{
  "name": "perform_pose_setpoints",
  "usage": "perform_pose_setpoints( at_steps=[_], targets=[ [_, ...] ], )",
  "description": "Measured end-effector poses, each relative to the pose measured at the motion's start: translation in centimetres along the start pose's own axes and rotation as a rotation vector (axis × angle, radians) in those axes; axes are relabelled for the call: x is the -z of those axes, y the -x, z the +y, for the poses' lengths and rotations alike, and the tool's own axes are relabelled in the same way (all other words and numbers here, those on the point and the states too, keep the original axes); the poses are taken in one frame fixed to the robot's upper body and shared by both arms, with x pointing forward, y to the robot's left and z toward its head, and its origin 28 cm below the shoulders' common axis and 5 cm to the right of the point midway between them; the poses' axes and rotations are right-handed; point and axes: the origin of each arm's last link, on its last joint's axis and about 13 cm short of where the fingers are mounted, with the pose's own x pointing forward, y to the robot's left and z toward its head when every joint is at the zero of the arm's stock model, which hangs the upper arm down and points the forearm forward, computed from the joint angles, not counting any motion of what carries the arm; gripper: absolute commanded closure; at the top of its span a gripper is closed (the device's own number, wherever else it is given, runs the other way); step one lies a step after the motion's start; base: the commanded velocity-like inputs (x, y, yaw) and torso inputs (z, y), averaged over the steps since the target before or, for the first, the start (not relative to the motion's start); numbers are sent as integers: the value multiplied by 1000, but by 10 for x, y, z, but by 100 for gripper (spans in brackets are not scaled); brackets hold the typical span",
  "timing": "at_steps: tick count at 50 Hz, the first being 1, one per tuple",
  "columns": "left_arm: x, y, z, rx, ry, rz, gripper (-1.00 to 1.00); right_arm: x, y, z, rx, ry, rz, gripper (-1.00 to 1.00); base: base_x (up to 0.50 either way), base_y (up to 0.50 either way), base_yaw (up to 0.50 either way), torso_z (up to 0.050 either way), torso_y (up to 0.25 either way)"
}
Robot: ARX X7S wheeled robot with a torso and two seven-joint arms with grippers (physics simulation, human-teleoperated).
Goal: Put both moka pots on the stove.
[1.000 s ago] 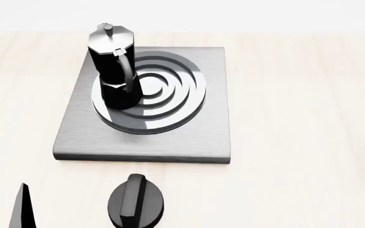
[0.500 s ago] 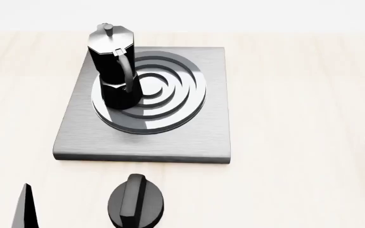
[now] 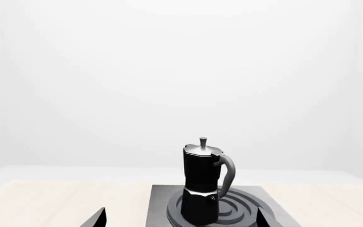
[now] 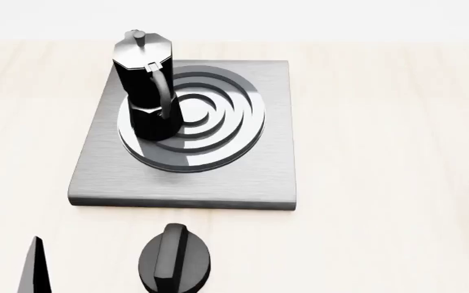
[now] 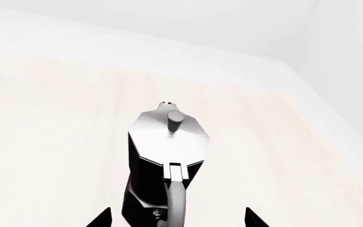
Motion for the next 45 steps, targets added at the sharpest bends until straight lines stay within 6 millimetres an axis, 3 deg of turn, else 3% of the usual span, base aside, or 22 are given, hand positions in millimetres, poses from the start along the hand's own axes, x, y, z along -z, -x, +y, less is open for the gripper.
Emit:
perform_pose_setpoints(
  at_steps=[20,45],
  targets=[
    [2,0,0,2,-3,2,-100,23,-26,10,3,-54,-4,-100,0,0,0,0,0],
    [4,0,-1,5,-3,6,-100,40,-40,14,48,-82,-11,-100,0,0,0,0,0]
  ],
)
